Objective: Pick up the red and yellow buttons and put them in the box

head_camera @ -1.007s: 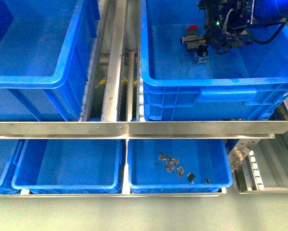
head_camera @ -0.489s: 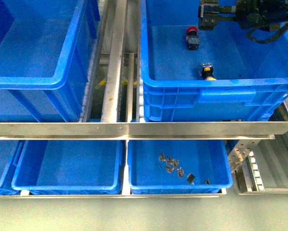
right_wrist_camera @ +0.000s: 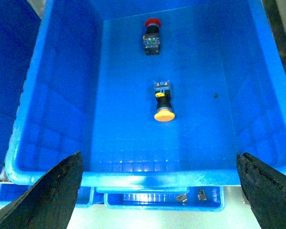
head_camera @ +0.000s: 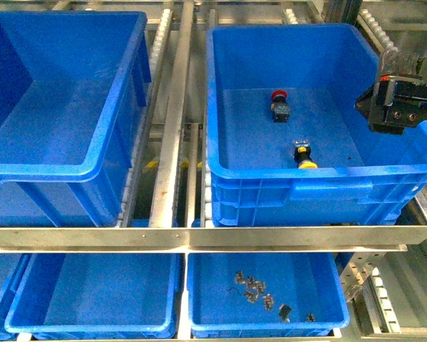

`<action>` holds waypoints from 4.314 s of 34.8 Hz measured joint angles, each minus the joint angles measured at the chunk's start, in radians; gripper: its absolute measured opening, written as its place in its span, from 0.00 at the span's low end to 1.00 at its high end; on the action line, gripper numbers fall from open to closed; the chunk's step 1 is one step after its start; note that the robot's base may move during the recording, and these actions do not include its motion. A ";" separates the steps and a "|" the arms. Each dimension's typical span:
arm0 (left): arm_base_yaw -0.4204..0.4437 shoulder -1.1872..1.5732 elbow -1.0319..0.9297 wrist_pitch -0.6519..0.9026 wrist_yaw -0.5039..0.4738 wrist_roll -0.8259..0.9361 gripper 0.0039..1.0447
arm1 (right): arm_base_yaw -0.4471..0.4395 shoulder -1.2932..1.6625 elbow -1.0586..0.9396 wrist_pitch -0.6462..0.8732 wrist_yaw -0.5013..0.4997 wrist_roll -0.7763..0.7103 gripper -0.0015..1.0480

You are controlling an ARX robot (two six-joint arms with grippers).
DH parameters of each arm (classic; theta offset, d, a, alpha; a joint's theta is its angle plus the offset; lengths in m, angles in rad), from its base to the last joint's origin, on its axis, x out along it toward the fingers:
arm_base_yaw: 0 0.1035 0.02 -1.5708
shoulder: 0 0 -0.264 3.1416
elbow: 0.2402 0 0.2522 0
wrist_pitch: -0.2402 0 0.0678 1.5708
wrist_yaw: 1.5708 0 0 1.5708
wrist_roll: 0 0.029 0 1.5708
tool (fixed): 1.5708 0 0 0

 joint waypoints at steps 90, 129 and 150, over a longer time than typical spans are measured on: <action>0.000 0.000 0.000 0.000 0.000 0.000 0.93 | -0.377 -1.495 -0.644 -0.377 -0.086 -0.169 0.03; 0.000 0.000 0.000 0.000 0.000 0.000 0.93 | -0.377 -1.495 -0.644 -0.378 -0.086 -0.170 0.93; 0.000 0.000 0.000 0.000 0.000 0.000 0.93 | -0.377 -1.495 -0.644 -0.378 -0.086 -0.170 0.93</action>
